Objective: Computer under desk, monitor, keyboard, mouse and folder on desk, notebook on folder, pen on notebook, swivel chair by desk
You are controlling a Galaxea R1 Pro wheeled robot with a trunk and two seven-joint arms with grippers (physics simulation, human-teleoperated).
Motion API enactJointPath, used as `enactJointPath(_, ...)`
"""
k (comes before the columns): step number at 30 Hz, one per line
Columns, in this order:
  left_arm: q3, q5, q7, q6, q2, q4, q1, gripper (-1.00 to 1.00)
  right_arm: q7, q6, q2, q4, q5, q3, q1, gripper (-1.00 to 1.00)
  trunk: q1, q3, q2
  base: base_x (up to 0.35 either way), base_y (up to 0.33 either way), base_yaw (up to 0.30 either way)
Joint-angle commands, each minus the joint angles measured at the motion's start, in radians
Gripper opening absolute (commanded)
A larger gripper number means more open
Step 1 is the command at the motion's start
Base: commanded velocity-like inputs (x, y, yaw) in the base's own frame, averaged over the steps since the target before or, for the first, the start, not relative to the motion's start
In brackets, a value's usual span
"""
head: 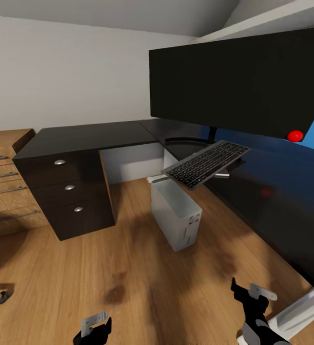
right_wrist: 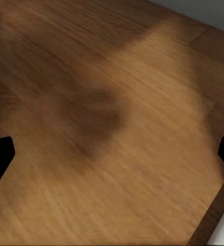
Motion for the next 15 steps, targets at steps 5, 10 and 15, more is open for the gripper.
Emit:
enactJointPath(5, -0.003, 0.005, 0.003, -0.003, 0.002, 0.005, 0.000, 1.00, 0.001, -0.004, 0.001, 0.002, -0.010, 0.004, -0.001, 1.00, 0.000, -0.001, 0.000, 0.000, 0.040, -0.257)
enactJointPath(10, -0.003, 0.005, 0.002, -0.004, 0.005, 0.007, 0.000, 1.00, 0.001, -0.004, 0.002, 0.002, -0.010, 0.004, -0.001, 1.00, 0.000, -0.001, 0.000, 0.004, 0.189, -0.207)
enactJointPath(15, -0.004, 0.005, 0.002, -0.004, 0.013, 0.007, 0.000, 1.00, 0.001, -0.004, 0.002, 0.003, -0.010, 0.004, -0.001, 1.00, 0.000, -0.002, 0.000, 0.043, 0.260, -0.076)
